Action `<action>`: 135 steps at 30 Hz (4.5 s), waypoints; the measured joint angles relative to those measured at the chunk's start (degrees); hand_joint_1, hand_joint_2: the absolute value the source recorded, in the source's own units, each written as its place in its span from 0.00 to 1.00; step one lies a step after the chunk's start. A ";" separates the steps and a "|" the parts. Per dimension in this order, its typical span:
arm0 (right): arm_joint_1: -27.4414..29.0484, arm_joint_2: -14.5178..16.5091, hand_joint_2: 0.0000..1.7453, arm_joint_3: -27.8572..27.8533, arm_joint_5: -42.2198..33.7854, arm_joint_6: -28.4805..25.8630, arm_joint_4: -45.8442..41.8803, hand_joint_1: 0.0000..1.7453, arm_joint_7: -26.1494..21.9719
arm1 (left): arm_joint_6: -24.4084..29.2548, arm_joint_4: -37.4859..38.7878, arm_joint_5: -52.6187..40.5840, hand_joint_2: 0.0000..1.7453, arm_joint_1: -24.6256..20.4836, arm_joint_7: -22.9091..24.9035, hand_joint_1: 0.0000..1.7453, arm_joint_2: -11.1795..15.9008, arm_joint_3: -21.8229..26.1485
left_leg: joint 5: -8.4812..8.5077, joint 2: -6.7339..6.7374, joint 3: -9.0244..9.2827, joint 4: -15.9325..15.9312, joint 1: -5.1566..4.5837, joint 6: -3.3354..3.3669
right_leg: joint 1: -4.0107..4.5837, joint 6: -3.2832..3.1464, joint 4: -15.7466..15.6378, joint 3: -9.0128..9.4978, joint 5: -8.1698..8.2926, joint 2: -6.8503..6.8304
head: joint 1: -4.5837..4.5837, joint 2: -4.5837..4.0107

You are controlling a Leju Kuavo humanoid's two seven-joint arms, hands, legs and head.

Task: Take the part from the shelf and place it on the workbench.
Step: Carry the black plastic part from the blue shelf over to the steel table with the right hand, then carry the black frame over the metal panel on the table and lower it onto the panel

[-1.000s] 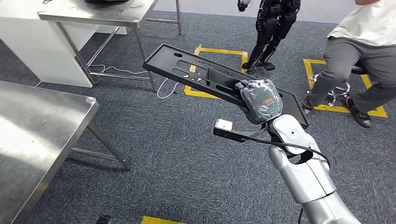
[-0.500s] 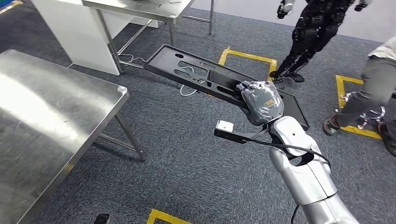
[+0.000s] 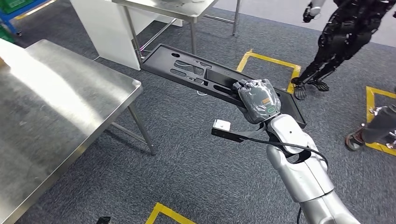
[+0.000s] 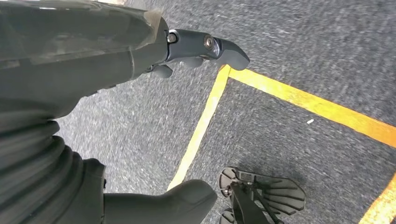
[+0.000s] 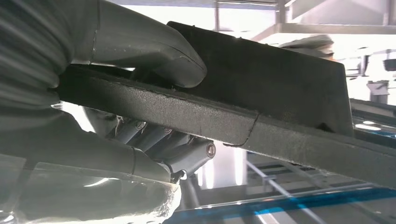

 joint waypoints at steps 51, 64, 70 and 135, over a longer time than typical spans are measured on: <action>-12.07 5.12 1.00 -0.16 -3.94 -2.22 18.74 0.96 -8.61 | -1.16 0.16 -3.65 1.00 -0.30 2.37 0.00 0.04 0.09 | 5.94 -6.31 6.56 -13.92 -0.56 1.60 | -0.88 2.97 0.54 -0.61 0.24 5.61 | 0.10 0.00; -15.09 6.65 1.00 1.64 -4.88 -2.84 24.47 0.96 -9.05 | -1.15 0.26 -3.56 1.00 -0.35 -0.66 0.00 0.42 1.20 | 5.49 3.09 4.52 -10.72 -0.79 0.55 | -0.35 0.80 0.08 0.14 -0.16 -1.35 | -0.50 0.00; -16.26 6.53 1.00 2.34 -4.64 -3.21 25.93 0.96 -8.72 | -1.20 0.23 -1.91 1.00 -0.65 -7.80 0.00 0.12 2.73 | 6.16 1.23 5.90 -13.91 -0.92 2.43 | 0.40 2.04 2.08 -0.49 -2.06 -1.36 | -0.32 0.00; -21.91 9.77 1.00 6.57 -6.30 -10.50 46.40 0.96 -12.19 | -3.20 0.18 0.57 1.00 0.45 -22.70 0.00 -1.39 11.17 | 6.53 1.23 6.33 -14.92 -0.70 2.51 | 0.31 1.87 1.70 -0.06 -2.18 -0.22 | -1.18 0.00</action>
